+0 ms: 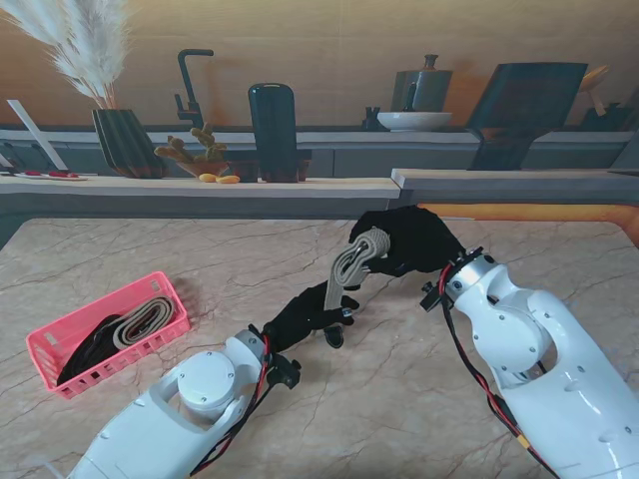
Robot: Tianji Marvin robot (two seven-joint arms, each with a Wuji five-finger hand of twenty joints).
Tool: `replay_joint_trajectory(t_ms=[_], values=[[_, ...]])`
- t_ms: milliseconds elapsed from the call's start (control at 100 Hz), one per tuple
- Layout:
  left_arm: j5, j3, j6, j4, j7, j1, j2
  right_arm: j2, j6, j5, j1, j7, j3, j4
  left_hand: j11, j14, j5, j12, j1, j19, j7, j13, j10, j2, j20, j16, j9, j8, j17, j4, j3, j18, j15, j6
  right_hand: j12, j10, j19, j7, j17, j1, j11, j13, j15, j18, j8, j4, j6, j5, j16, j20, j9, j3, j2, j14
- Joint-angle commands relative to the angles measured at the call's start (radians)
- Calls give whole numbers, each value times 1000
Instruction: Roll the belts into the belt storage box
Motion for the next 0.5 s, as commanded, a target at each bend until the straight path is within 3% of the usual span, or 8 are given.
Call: replay_joint_trajectory(t_ms=[0,80,140,170,360,490], values=[[6,5,12,-13,22,8,-9,-10,11,10,8,-3,-11,-10,8,-9,32,1,93,50,28,28,-5,113,-14,3,36,-1,23,25,-98,-1,29,0,6,4,32,293,2,70,27,39,23,10,42,19,-89,173,9,-15,36,153,89,8],[20,7,29,-22,62,14,-17,-13,23,19,14,-9,-23,-6,44,-5,61,14,229,108,79,70,-1,217,-9,18,82,20,54,25,-121,-13,78,7,5,8,33,293,2,72,29,39,26,12,42,22,-82,173,10,-16,35,155,88,11],[23,7,42,-29,89,19,-24,-16,34,25,19,-17,-33,-1,58,4,94,64,448,158,115,103,12,268,-30,16,129,61,80,13,-331,-20,118,8,5,9,34,293,2,72,31,39,28,15,42,24,-80,173,10,-16,35,155,87,13],[22,7,47,-31,97,21,-27,-17,38,28,21,-21,-37,2,65,7,114,87,502,179,133,118,20,278,-31,17,150,67,96,9,-372,-26,133,8,5,11,35,293,2,73,32,39,29,16,42,25,-77,173,10,-17,35,155,85,15],[7,4,84,-43,99,24,-30,-25,58,22,33,-59,-68,25,76,29,155,-15,514,213,166,147,82,278,-71,-66,175,66,142,4,-305,-51,130,37,3,14,37,291,3,74,36,39,33,18,41,28,-75,174,9,-18,34,155,84,15],[-29,2,82,-46,91,27,-32,-31,60,-15,41,-115,-96,59,83,25,160,-27,512,220,166,148,73,266,-85,-84,182,59,145,-2,-343,-55,144,42,0,10,40,289,5,71,38,39,36,17,41,30,-76,173,8,-19,32,155,84,12]])
